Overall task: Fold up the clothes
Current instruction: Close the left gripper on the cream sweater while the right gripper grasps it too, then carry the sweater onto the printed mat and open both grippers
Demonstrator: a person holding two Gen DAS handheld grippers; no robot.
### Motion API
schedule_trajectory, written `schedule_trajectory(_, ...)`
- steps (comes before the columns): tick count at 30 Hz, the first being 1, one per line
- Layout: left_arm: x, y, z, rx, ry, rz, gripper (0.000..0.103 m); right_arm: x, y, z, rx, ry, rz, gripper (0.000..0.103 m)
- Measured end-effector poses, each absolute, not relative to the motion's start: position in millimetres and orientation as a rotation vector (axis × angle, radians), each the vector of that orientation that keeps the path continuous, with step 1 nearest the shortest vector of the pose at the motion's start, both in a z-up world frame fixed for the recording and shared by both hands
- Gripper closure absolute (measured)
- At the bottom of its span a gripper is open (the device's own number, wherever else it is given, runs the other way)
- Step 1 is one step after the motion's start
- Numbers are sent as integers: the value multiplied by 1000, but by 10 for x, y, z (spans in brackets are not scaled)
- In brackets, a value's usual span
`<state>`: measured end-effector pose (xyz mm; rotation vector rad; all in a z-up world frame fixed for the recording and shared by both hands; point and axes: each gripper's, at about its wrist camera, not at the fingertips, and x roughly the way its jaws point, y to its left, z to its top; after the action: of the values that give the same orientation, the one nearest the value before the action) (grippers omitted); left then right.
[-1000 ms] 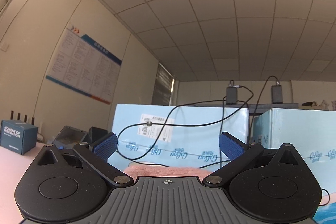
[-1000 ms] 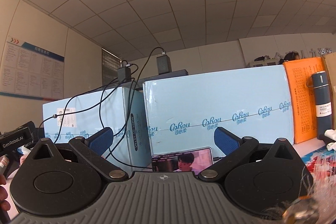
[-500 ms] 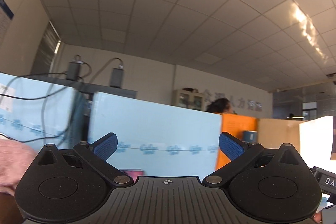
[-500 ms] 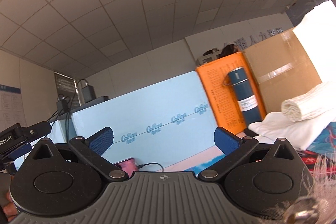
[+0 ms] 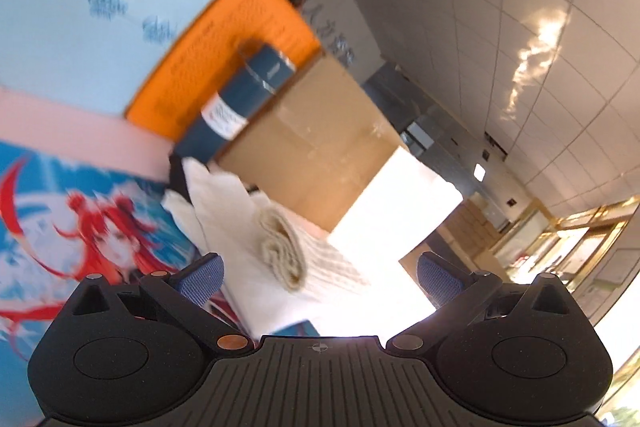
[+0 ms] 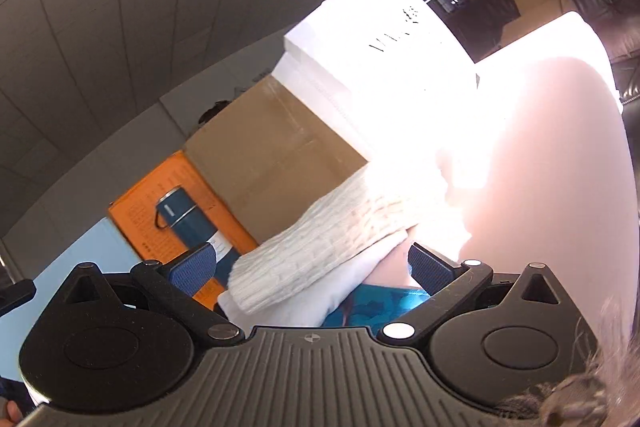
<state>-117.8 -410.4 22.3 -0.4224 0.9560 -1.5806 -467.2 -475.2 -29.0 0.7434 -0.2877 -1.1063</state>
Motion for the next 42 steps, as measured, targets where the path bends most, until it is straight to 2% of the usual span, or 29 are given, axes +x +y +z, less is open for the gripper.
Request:
schedule_trajectory(8, -1359, -4967, -82, -435, 1127, -1547, 0, -4986, -5745, -393, 1061, -340, -1062, 0)
schedule_trajectory(13, -1453, -5420, -185, -296, 1084, -1519, 0, -4946, -6250, -543, 1266, -414, -1000, 0)
schedule_trajectory(16, -1577, -5588, -265, -208, 1043, -1529, 0, -4833, -6256, -684, 1164, -454, -1003, 1)
schedule_trajectory(20, -1749, -5821, -340, -139, 988, -1544, 1, -4767, -6236, -646, 1038, -394, -997, 2)
schedule_trajectory(21, -1796, -5868, -354, -116, 972, -1541, 1, -4789, -6278, -661, 1040, -397, -998, 6)
schedule_trajectory(23, -1886, -5894, -372, -82, 922, -1544, 11, -4823, -6261, -676, 1040, -397, -1012, 14)
schedule_trajectory(24, -1925, -5882, -379, -74, 896, -1549, 14, -4827, -6260, -679, 1040, -390, -1026, 23)
schedule_trajectory(26, -1993, -5821, -387, -73, 845, -1566, 26, -4820, -6292, -697, 1050, -371, -1043, 39)
schedule_trajectory(27, -2019, -5773, -385, -82, 823, -1583, 29, -4829, -6299, -715, 1062, -378, -1030, 49)
schedule_trajectory(29, -2042, -5667, -396, -105, 795, -1615, 42, -4841, -6263, -711, 1048, -383, -1031, 57)
schedule_trajectory(30, -2046, -5608, -405, -114, 780, -1630, 46, -4825, -6224, -676, 1006, -372, -1042, 69)
schedule_trajectory(32, -2028, -5525, -399, -135, 754, -1657, 59, -4772, -6121, -592, 902, -345, -1063, 76)
schedule_trajectory(36, -1928, -5348, -321, -190, 777, -1702, 64, -4715, -5931, -476, 745, -360, -1044, 82)
schedule_trajectory(42, -1824, -4903, -210, -227, 733, -1734, 65, -4634, -5496, -282, 704, -396, -991, 83)
